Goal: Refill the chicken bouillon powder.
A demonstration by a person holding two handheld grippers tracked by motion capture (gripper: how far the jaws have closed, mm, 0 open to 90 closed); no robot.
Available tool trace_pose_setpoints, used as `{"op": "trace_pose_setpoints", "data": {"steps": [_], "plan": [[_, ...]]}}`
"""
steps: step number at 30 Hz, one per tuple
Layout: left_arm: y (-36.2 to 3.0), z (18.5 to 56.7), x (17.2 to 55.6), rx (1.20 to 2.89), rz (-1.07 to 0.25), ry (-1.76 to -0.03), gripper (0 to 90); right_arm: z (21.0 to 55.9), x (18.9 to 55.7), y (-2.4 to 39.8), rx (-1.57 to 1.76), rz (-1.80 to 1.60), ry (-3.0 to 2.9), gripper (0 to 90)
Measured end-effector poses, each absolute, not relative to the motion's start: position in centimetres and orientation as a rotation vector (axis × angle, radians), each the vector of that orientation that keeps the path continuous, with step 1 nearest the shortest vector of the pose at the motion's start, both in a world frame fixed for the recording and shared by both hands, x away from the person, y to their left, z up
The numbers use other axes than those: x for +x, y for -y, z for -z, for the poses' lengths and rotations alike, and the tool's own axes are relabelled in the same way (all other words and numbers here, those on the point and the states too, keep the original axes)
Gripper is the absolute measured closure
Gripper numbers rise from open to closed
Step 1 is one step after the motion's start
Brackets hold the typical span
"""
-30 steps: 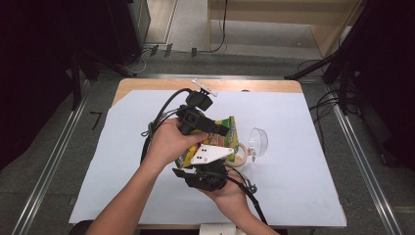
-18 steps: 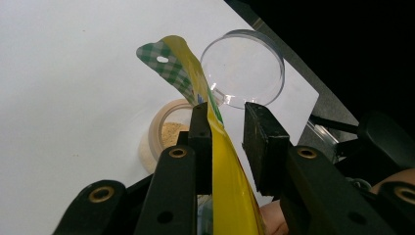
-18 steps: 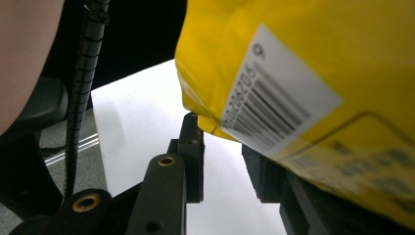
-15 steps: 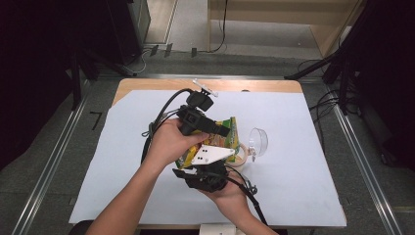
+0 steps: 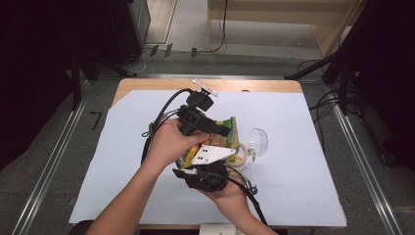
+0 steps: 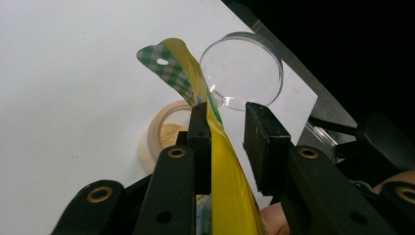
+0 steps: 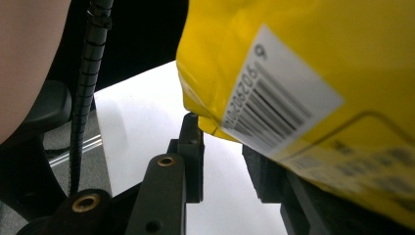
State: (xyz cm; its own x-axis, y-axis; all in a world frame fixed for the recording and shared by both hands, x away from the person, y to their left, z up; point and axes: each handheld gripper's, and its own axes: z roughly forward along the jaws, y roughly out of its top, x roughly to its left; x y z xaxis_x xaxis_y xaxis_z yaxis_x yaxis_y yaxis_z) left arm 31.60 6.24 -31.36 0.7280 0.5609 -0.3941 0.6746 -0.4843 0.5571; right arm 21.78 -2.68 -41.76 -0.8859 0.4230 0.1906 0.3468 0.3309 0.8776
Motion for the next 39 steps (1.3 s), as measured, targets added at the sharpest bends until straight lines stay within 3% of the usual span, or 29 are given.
{"op": "trace_pose_setpoints", "data": {"steps": [30, 39], "plan": [[-5.9, 31.6, 31.7, 2.217, 0.191, -0.921, 74.1, 42.1, 21.8, 2.8, 0.724, -1.623, -2.489, 70.0], [-6.0, 31.3, 32.9, 2.201, 0.239, -0.929, 74.5, 41.6, 22.6, 2.9, 0.739, -1.614, -2.482, 70.9]]}}
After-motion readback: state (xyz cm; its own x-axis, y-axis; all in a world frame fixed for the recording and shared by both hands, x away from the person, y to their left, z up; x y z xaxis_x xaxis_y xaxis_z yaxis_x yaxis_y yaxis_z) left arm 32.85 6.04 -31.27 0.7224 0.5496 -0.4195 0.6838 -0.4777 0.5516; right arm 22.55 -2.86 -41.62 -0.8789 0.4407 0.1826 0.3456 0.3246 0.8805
